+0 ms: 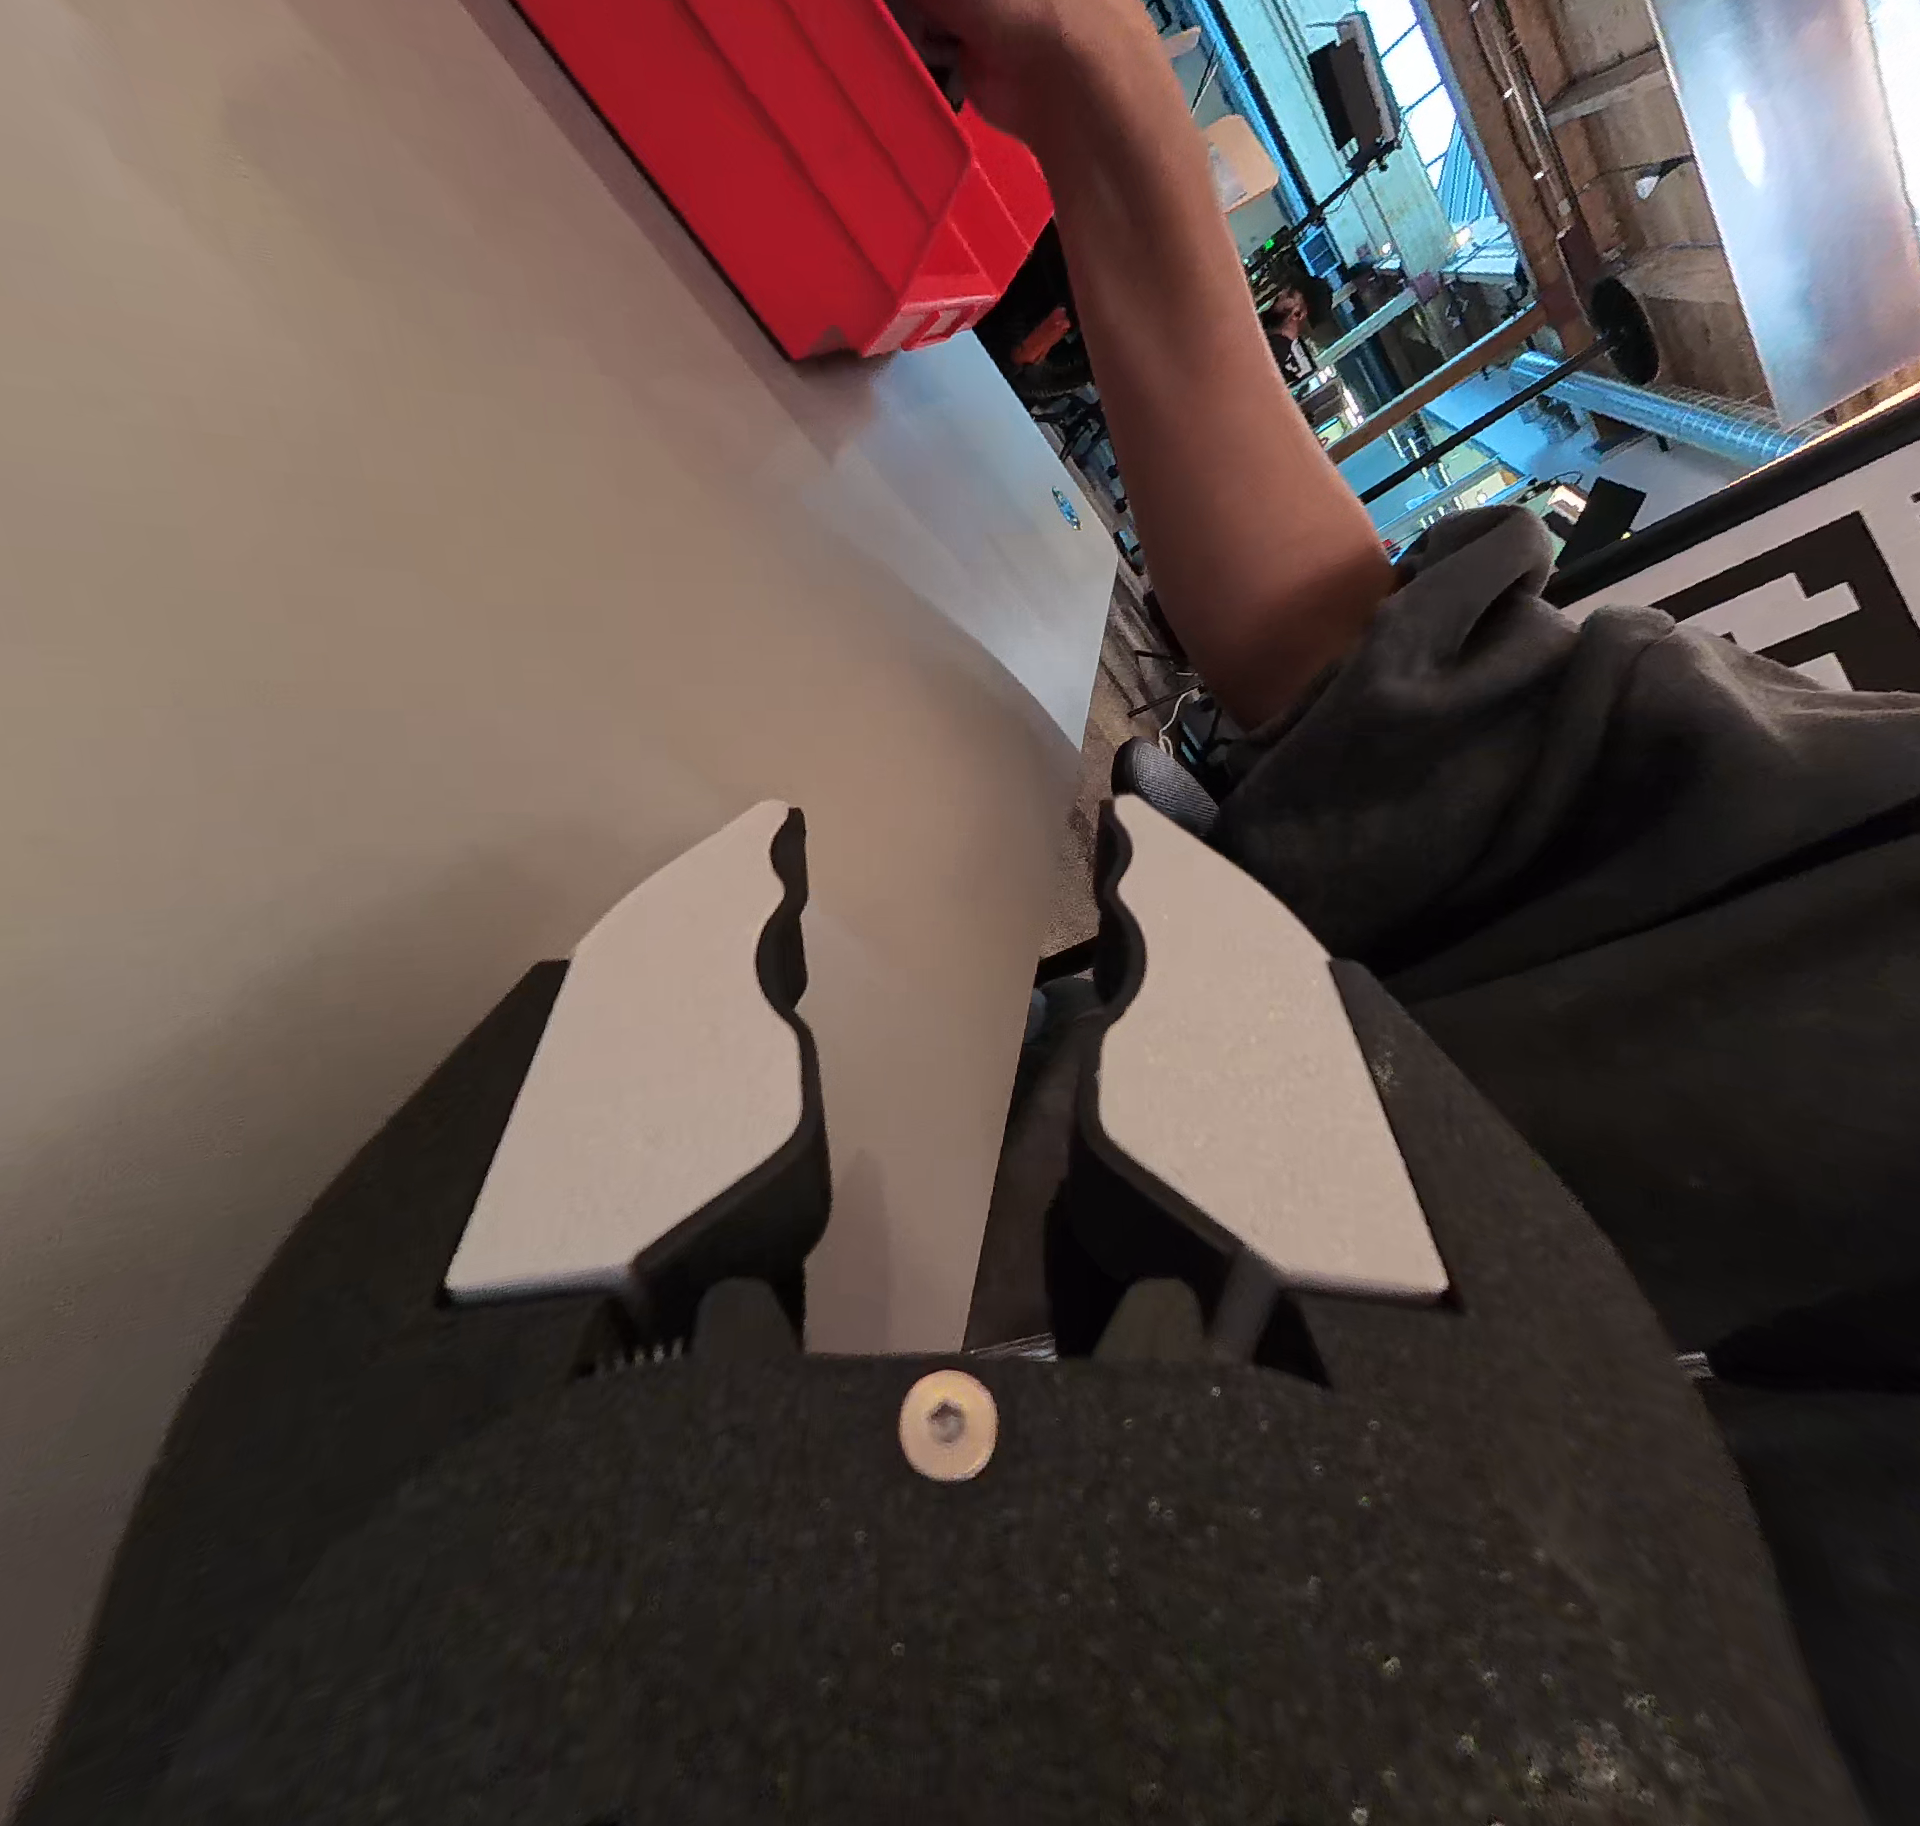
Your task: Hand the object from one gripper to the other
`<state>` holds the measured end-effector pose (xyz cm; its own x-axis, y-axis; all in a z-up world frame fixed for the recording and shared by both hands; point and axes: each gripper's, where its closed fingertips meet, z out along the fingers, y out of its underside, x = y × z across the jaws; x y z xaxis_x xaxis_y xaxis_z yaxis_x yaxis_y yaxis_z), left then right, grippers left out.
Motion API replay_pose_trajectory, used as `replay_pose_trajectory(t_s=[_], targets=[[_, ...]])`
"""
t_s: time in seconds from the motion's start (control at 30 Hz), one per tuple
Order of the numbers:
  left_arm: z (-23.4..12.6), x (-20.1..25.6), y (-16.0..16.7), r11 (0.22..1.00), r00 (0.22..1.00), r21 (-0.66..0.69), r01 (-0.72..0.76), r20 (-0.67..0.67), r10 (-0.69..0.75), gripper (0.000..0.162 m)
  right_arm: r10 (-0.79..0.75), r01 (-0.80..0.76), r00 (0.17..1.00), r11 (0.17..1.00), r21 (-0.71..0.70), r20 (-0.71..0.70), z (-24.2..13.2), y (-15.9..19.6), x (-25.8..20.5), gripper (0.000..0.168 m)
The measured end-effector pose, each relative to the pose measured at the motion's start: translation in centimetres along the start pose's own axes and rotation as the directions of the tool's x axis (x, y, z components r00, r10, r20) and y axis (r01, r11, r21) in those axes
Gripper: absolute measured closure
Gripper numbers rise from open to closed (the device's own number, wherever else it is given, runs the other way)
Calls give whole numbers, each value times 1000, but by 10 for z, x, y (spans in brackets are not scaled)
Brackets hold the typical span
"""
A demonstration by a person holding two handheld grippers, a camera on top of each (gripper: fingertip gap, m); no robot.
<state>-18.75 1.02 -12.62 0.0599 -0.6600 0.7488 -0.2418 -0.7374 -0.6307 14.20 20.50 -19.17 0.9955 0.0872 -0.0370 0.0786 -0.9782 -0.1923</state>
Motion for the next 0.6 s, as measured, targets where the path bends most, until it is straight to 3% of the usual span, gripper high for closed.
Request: replay_pose_trajectory(t_s=[0.23,0.37,0.43,0.5,0.6], targets=[[4,2,2,1000,1000,-22,-19,1,19,109,90,-95,989,995,38,116,-8,-1,-5,127],[1,2,-2,999,999,7,-40,22,40,109,71,-85,996,939,334,53,-74,-10,9,121],[-3,-2,-6,998,997,22,-60,58,59,108,49,-65,998,817,573,43,-123,-14,8,121],[-8,-9,-10,996,992,41,-77,108,72,108,23,-81,996,628,774,86,-164,-5,-4,121],[-17,-20,-19,992,977,83,-100,198,82,109,8,-161,985,406,900,173,-180,35,-28,120]])
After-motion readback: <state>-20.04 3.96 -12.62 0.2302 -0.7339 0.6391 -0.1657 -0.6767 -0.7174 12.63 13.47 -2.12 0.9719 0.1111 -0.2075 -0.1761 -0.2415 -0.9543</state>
